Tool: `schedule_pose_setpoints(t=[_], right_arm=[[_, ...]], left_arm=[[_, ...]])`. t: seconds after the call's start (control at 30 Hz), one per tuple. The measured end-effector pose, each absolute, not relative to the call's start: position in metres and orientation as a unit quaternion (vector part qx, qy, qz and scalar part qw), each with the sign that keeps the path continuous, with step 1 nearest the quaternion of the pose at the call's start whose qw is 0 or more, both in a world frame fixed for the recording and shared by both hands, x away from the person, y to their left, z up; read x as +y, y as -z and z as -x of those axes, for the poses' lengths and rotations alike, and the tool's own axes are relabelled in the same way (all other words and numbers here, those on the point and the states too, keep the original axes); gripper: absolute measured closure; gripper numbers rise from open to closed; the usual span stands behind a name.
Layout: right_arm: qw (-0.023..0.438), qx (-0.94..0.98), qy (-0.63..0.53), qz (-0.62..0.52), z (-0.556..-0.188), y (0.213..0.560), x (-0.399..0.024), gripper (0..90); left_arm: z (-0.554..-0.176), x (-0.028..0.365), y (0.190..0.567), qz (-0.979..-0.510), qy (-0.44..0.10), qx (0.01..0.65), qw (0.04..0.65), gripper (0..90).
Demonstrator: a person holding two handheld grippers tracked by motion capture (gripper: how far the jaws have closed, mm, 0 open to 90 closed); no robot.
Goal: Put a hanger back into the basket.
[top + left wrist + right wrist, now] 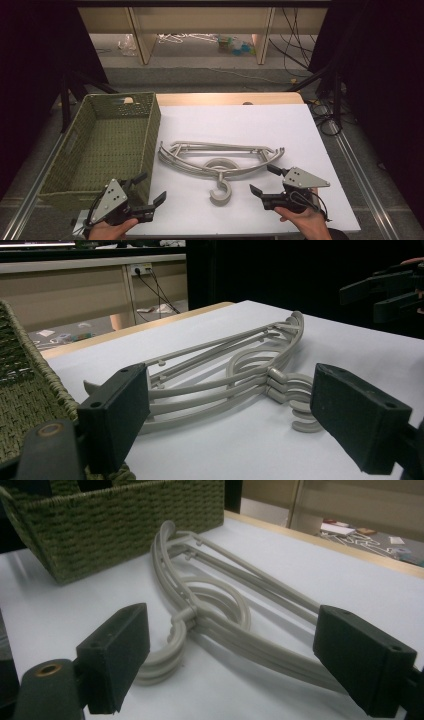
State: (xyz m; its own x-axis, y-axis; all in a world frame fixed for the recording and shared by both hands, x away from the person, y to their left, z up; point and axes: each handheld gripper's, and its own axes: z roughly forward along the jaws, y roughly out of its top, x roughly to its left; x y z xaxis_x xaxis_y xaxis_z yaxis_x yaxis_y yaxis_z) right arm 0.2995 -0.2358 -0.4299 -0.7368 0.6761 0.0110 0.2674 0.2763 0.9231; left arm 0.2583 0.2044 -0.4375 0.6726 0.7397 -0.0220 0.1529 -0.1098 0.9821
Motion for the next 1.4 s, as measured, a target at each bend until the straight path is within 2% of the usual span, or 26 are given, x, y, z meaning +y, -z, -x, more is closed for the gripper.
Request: schedule_pose_setpoints(t=[0.1,0.13,0.23,1.4], right_arm=[[0.204,0.776,-0.517,-0.297,-0.301,0.431,-0.236,16.6],[0.190,0.783,-0.509,-0.301,-0.301,0.432,-0.235,17.7],[0.192,0.789,-0.502,-0.297,-0.301,0.432,-0.234,21.8],[0.173,0.810,-0.493,-0.266,-0.313,0.432,-0.224,22.7]], left_arm=[[-0.258,0.204,0.438,-0.702,-0.250,0.317,0.586,15.9],[-0.258,0.204,0.437,-0.704,-0.249,0.315,0.586,15.9],[-0.258,0.204,0.438,-0.704,-0.249,0.316,0.586,15.8],[-0.259,0.201,0.439,-0.708,-0.245,0.314,0.584,15.9]])
